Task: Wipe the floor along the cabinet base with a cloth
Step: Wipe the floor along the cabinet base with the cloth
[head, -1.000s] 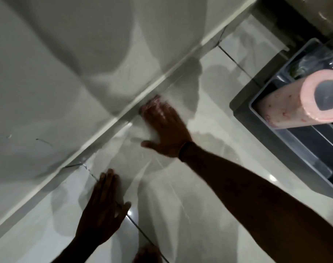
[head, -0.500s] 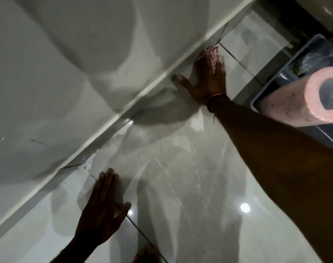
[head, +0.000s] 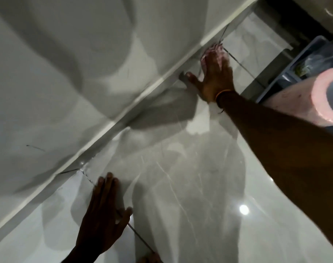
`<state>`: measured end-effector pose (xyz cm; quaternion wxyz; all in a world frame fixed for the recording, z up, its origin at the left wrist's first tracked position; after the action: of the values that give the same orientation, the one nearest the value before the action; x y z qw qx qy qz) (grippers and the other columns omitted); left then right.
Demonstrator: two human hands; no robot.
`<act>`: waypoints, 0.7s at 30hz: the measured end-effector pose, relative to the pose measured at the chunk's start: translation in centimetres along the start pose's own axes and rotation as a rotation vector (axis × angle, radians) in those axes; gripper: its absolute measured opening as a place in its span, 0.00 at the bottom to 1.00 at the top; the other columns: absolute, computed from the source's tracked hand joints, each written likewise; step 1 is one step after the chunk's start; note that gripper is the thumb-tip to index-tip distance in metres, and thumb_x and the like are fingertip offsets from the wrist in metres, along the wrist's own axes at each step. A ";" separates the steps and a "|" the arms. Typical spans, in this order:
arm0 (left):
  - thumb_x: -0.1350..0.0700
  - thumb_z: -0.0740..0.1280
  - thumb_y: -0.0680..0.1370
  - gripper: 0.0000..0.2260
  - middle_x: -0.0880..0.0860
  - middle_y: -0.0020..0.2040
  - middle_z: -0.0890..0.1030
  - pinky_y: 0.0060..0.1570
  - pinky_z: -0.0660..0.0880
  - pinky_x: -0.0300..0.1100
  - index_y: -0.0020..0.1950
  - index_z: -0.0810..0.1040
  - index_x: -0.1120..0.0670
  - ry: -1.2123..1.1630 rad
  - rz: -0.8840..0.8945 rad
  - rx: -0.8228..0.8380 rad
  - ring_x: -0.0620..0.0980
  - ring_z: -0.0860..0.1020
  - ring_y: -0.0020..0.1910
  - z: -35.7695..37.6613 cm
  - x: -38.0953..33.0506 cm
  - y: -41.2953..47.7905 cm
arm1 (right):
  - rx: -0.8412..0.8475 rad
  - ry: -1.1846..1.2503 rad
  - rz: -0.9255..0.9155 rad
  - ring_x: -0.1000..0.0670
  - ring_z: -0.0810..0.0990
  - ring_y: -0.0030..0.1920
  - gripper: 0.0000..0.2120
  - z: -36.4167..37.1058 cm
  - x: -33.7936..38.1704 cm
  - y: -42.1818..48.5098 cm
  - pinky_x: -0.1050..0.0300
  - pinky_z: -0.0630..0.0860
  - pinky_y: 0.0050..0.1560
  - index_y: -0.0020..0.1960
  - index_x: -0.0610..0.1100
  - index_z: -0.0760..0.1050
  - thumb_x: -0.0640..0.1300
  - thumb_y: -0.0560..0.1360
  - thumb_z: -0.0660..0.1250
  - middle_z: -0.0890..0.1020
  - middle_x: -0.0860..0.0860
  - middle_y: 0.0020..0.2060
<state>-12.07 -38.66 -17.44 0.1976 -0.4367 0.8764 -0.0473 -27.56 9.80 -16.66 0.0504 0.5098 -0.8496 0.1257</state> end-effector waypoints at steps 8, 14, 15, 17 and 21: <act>0.32 0.56 0.81 0.43 0.59 0.88 0.53 0.83 0.54 0.55 0.85 0.55 0.61 0.011 -0.036 0.063 0.61 0.52 0.87 0.7 0.5 0.3 | 0.075 0.019 -0.110 0.36 0.48 0.89 0.65 1.7 4.7 -5.2 0.33 0.49 0.88 0.89 0.47 0.50 0.90 0.67 0.51 0.50 0.41 0.89; 0.29 0.52 0.81 0.44 0.56 0.88 0.53 0.84 0.49 0.47 0.86 0.55 0.60 -0.003 -0.070 0.089 0.57 0.49 0.87 0.3 0.2 0.4 | 0.187 -0.032 -0.479 0.43 0.49 0.90 0.59 4.5 10.1 -10.6 0.39 0.48 0.89 0.89 0.58 0.48 0.90 0.66 0.42 0.54 0.52 0.89; 0.29 0.52 0.81 0.44 0.55 0.88 0.52 0.84 0.49 0.46 0.86 0.55 0.60 -0.008 -0.074 0.090 0.56 0.49 0.87 0.3 0.2 0.4 | 0.167 -0.040 -0.494 0.43 0.50 0.89 0.58 4.1 9.6 -9.9 0.39 0.48 0.89 0.89 0.58 0.49 0.89 0.68 0.42 0.56 0.52 0.89; 0.28 0.52 0.80 0.45 0.54 0.88 0.51 0.84 0.48 0.46 0.86 0.54 0.59 -0.008 -0.081 0.091 0.56 0.49 0.87 0.4 0.2 0.3 | 0.096 -0.059 -0.480 0.40 0.54 0.89 0.57 3.1 7.5 -8.0 0.39 0.51 0.89 0.88 0.55 0.53 0.88 0.70 0.43 0.59 0.48 0.88; 0.31 0.56 0.80 0.44 0.55 0.88 0.51 0.84 0.49 0.46 0.86 0.54 0.59 0.005 -0.054 0.051 0.56 0.49 0.87 0.4 0.3 0.3 | 0.033 -0.031 -0.227 0.36 0.51 0.88 0.62 0.8 1.8 -2.9 0.37 0.51 0.87 0.88 0.51 0.54 0.90 0.68 0.40 0.54 0.44 0.89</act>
<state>-12.29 -38.67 -17.99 0.2052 -0.4550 0.8632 -0.0761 -25.88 6.72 -16.59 0.0429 0.6054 -0.7848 0.1254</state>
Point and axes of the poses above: each hand's wrist, its own y-axis towards the middle knuckle, its own z-axis out of the palm, x = y × z, the point moved 8 cm from there along y, towards the middle knuckle
